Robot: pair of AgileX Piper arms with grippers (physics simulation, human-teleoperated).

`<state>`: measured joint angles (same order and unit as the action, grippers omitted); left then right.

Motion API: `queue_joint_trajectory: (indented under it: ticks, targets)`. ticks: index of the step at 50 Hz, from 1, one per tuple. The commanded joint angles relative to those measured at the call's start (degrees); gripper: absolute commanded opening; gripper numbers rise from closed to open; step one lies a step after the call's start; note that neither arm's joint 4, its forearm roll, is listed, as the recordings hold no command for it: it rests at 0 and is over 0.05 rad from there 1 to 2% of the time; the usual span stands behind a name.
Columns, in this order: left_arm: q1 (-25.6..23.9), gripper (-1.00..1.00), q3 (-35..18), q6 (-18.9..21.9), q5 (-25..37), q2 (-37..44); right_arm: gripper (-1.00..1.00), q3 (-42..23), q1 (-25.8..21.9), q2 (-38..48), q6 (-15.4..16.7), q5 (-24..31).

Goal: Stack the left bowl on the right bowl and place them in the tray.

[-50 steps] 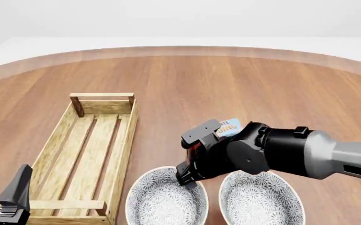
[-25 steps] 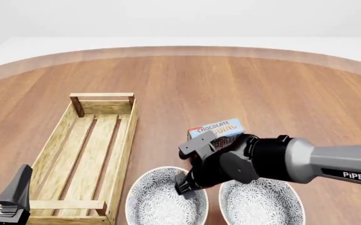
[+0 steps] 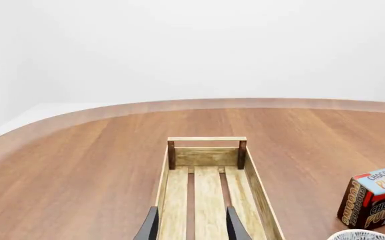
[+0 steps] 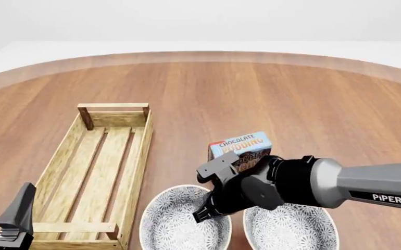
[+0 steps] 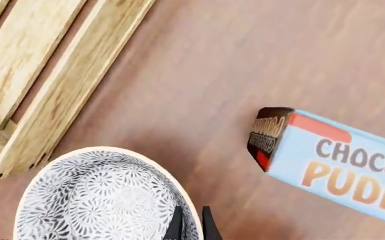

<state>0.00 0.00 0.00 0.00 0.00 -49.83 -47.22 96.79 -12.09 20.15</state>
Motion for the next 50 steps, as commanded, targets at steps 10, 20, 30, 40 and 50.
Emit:
queue_joint_trajectory:
  ticks: [10, 20, 30, 40, 50]
  targets:
    - [0.0, 1.00, 0.0, 0.0, 0.0, 0.0, -1.00, -0.3, 0.8, 0.1, 1.4, 0.8]
    - [0.0, 1.00, 0.0, 0.0, 0.0, 0.0, -1.00, -1.1, 2.1, -2.8, 3.4, 3.2]
    - [0.0, 1.00, 0.0, 0.0, 0.0, 0.0, -1.00, -2.7, 1.4, -7.2, 5.0, 6.5]
    - [0.0, 1.00, 0.0, 0.0, 0.0, 0.0, -1.00, -5.5, -5.8, -11.9, 1.5, 8.9]
    - [0.0, 1.00, 0.0, 0.0, 0.0, 0.0, -1.00, -8.0, -5.1, -14.7, 3.7, 11.1]
